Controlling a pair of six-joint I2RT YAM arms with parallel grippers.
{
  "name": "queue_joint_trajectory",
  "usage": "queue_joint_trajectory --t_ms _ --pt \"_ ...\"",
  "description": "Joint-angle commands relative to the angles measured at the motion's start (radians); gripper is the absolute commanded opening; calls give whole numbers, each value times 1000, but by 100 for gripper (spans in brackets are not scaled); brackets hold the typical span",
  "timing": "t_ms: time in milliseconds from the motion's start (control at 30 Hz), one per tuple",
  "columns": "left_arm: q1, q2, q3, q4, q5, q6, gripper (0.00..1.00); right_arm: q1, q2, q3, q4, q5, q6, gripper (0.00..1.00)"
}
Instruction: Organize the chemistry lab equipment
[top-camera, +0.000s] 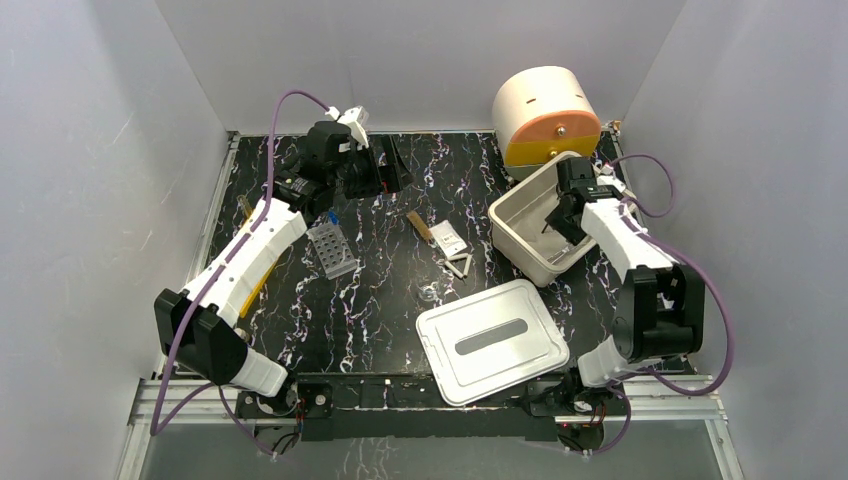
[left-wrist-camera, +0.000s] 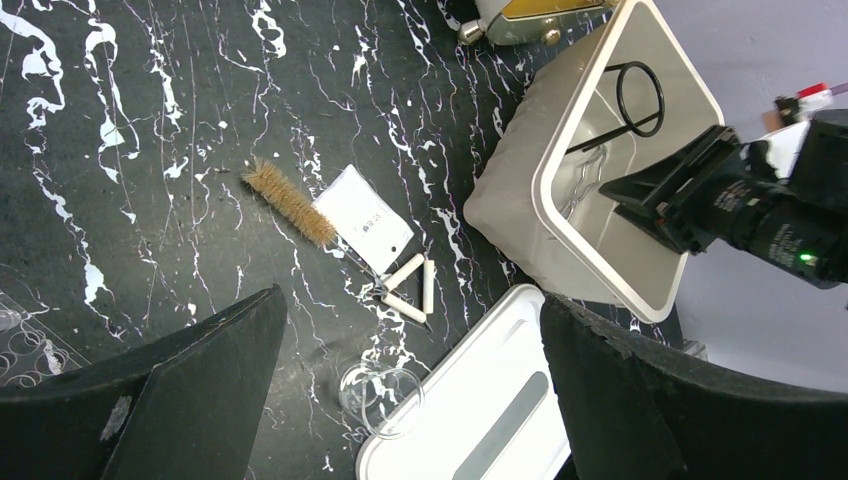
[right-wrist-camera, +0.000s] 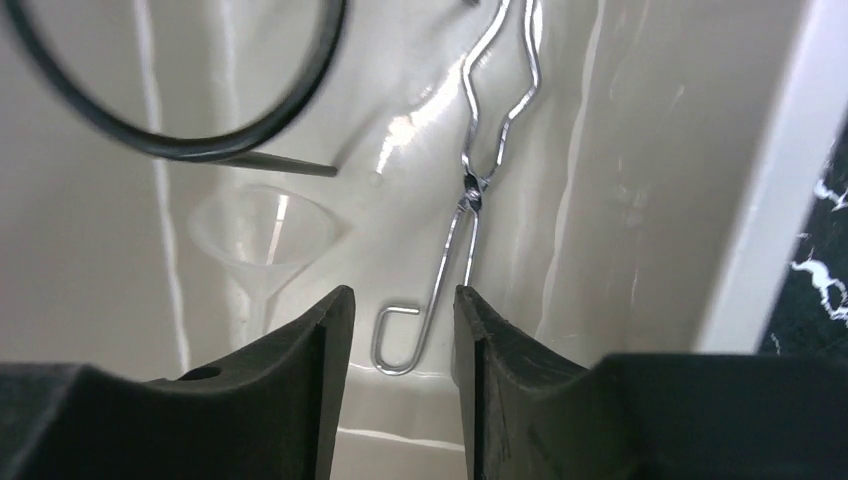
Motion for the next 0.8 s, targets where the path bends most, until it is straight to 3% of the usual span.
queue_joint_trajectory --t_ms 0,233,333,633,767 --pt "4 -2 -8 1 -5 18 98 -3 -102 100 20 5 -92 51" --pt "4 4 -9 -14 -46 10 98 8 -212 128 163 -173 -338 62" --pt "4 17 20 -71 -152 -12 98 48 -215 162 217 -271 -422 64" --pt "14 22 89 -178 -396 -32 98 411 -61 329 266 -303 -644 68" --pt "31 8 118 -232 -521 -51 98 500 60 379 242 -336 -658 67"
